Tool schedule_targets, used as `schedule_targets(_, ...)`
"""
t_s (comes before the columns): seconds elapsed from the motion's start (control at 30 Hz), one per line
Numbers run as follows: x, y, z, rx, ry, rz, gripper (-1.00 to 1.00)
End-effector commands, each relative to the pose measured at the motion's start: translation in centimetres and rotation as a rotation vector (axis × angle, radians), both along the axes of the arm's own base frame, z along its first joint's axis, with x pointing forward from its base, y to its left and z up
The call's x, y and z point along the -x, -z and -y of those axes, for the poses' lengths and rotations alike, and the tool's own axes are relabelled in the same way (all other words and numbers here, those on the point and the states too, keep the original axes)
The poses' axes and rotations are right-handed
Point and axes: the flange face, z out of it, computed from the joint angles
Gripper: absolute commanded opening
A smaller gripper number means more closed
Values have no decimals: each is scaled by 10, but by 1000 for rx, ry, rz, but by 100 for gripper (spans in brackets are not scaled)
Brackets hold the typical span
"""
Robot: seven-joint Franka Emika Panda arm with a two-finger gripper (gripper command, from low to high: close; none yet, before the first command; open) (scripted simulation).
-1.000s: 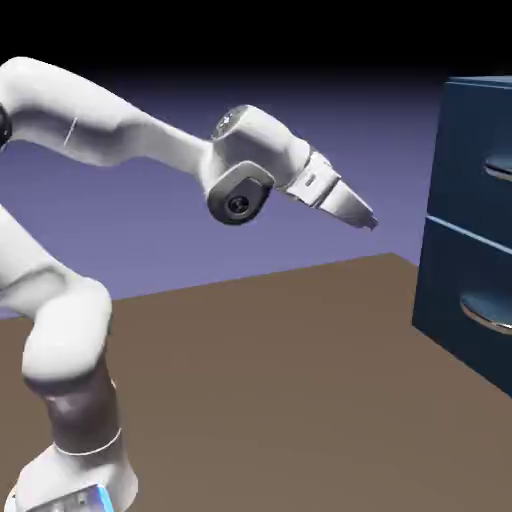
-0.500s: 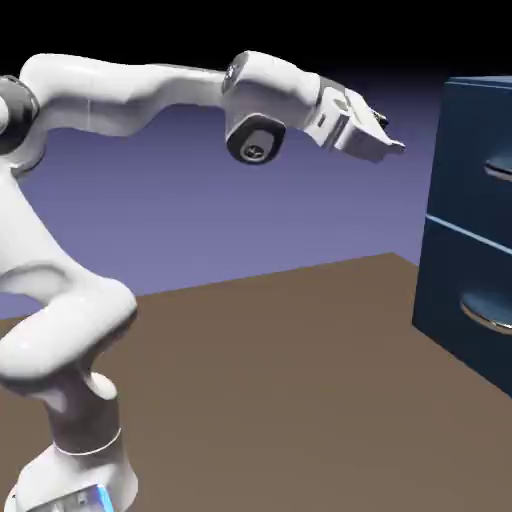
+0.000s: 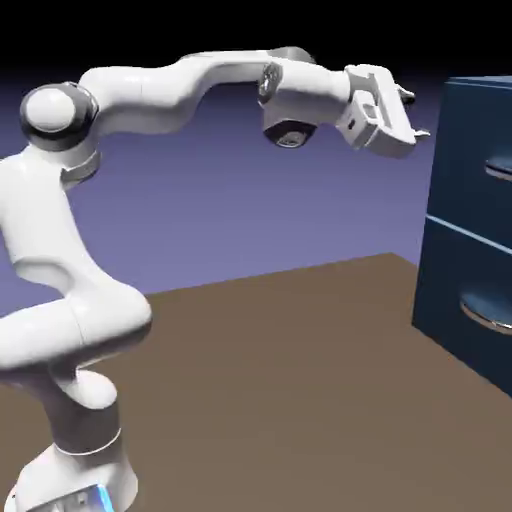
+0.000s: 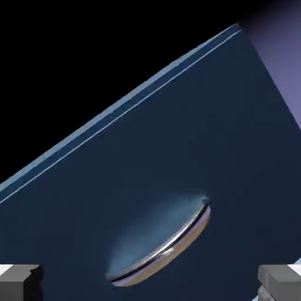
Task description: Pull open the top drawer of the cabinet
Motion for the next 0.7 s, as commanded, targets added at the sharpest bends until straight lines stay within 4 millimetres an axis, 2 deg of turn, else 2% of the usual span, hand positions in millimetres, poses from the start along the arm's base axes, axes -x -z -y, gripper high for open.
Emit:
schedule_targets(0.0, -7, 4, -1, -24, -2, 8, 0)
schedule_targets(0.33, -79, 57, -3, -310, -23, 84, 0)
schedule_targets(0.67, -144, 116, 12, -675, -23, 174, 0)
